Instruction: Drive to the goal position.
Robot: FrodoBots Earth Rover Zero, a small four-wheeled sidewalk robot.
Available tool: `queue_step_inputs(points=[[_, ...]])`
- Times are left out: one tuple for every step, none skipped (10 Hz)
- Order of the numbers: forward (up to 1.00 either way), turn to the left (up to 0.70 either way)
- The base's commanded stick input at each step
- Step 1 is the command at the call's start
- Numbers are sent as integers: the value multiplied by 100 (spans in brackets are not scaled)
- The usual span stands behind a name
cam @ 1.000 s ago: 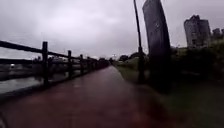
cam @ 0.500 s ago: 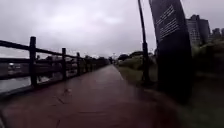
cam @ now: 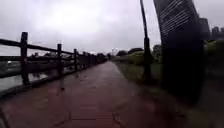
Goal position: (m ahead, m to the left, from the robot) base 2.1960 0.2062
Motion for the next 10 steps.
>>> queue_step_inputs(points=[[100, 0], [100, 0], [100, 0], [100, 0], [100, 0], [100, 0], [100, 0], [100, 0], [100, 0], [100, 0]])
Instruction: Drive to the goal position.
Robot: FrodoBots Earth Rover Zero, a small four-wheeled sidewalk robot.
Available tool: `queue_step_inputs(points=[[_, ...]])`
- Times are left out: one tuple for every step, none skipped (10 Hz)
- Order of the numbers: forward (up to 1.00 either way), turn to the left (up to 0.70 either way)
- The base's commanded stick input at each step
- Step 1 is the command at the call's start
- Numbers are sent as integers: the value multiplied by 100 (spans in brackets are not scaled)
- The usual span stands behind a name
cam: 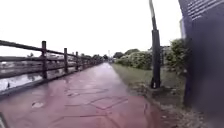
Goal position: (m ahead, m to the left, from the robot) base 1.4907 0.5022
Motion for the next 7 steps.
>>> queue_step_inputs(points=[[100, 0], [100, 0], [0, 0], [0, 0], [0, 0], [0, 0], [0, 0]])
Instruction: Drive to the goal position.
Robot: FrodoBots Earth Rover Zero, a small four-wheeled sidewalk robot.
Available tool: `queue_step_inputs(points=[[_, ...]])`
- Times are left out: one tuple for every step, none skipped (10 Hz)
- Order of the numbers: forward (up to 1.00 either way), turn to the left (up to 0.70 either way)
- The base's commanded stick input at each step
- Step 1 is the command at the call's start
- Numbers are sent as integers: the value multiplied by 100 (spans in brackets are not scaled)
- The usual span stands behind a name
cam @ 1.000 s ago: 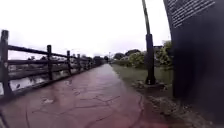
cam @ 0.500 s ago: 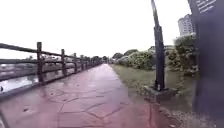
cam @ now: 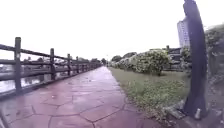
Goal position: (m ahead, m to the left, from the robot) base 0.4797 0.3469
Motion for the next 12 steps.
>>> queue_step_inputs(points=[[0, 0], [0, 0], [0, 0], [0, 0], [0, 81], [0, 90], [40, 55], [100, 0], [100, 0], [94, 0], [0, 0], [0, 0]])
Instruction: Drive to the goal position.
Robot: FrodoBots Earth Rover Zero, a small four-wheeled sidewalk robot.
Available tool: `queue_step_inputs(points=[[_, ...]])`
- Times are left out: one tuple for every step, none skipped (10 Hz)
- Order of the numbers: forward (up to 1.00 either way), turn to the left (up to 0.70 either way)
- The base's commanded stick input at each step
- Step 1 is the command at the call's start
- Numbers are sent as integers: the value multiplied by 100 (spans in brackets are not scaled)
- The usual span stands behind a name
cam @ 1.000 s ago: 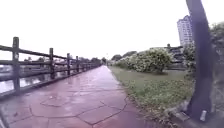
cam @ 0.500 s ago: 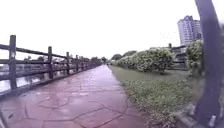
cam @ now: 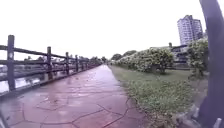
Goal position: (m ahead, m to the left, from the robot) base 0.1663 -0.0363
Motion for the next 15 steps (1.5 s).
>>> queue_step_inputs(points=[[0, 0], [0, 0], [0, 0], [0, 0], [0, 0], [0, 0], [0, 0], [28, 0], [57, 0], [87, 0], [100, 0], [100, 0], [100, 0], [100, 0], [100, 0]])
